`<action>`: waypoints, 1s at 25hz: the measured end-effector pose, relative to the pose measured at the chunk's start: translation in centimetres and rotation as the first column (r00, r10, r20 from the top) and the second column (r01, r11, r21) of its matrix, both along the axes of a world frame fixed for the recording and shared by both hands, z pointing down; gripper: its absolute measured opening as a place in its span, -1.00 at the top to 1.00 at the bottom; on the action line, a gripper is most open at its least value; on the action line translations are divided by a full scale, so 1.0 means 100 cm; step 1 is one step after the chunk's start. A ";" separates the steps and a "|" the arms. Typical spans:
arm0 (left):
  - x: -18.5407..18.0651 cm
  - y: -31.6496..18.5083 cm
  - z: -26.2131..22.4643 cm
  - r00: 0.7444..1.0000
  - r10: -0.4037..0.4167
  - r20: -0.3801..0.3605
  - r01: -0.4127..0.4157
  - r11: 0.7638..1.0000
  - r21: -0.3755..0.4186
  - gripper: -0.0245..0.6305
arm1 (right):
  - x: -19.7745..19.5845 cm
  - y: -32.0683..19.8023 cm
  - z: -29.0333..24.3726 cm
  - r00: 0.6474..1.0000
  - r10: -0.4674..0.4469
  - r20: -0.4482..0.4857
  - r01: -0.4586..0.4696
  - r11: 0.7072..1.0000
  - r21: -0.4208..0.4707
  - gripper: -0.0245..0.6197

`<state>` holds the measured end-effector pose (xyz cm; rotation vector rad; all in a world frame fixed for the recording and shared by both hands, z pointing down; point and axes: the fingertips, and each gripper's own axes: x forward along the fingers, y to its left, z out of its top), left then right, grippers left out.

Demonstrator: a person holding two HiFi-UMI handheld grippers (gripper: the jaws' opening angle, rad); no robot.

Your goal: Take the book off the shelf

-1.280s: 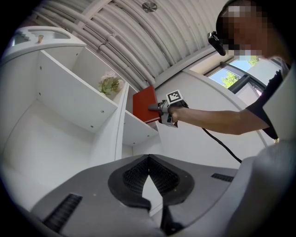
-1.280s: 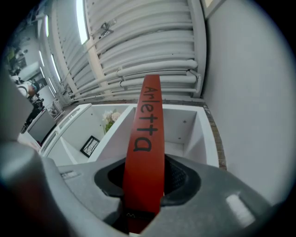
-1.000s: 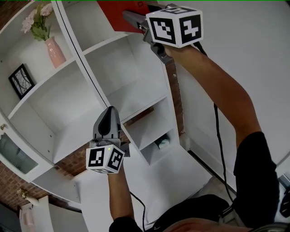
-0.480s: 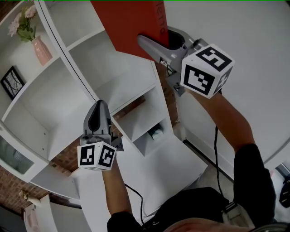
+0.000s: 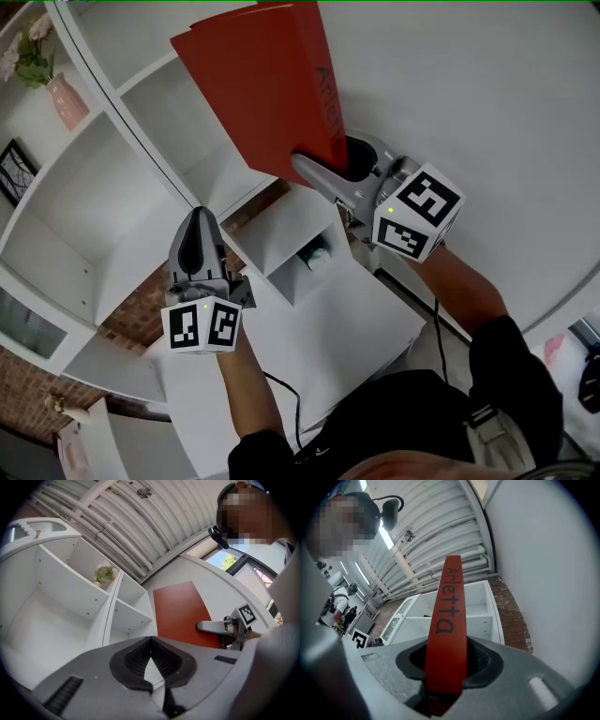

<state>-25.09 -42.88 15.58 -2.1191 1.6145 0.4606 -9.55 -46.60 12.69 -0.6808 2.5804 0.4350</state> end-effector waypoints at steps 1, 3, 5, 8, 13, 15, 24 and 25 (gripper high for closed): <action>0.000 0.002 0.002 1.000 -0.003 -0.005 0.003 1.000 0.000 0.93 | 0.000 0.001 0.008 1.000 -0.002 0.001 0.002 1.000 -0.011 0.44; 0.001 0.004 0.007 1.000 -0.005 -0.011 0.005 1.000 -0.001 0.93 | 0.000 0.003 0.020 1.000 -0.009 0.001 0.009 0.999 -0.031 0.44; 0.003 0.006 0.009 1.000 -0.006 -0.007 0.006 1.000 -0.004 0.93 | -0.001 0.005 0.030 1.000 -0.016 -0.001 0.016 0.999 -0.045 0.44; 0.005 0.009 0.010 1.000 -0.011 0.002 0.011 1.000 -0.002 0.93 | -0.002 0.007 0.038 1.000 -0.022 -0.009 0.021 0.998 -0.054 0.44; 0.007 0.013 0.009 1.000 -0.017 0.010 0.017 1.000 0.003 0.93 | -0.002 0.010 0.038 0.999 -0.032 -0.016 0.031 0.998 -0.054 0.44; 0.007 0.014 0.009 1.000 -0.017 0.012 0.017 1.000 0.002 0.93 | -0.001 0.012 0.038 0.999 -0.033 -0.018 0.032 0.998 -0.054 0.44; 0.009 0.016 0.008 1.000 -0.016 0.013 0.016 1.000 -0.001 0.93 | 0.003 0.013 0.037 0.999 -0.043 -0.011 0.043 0.997 -0.068 0.44; 0.010 0.016 0.009 1.000 -0.014 0.014 0.014 1.000 -0.001 0.93 | 0.004 0.013 0.037 0.999 -0.045 -0.009 0.044 0.997 -0.069 0.44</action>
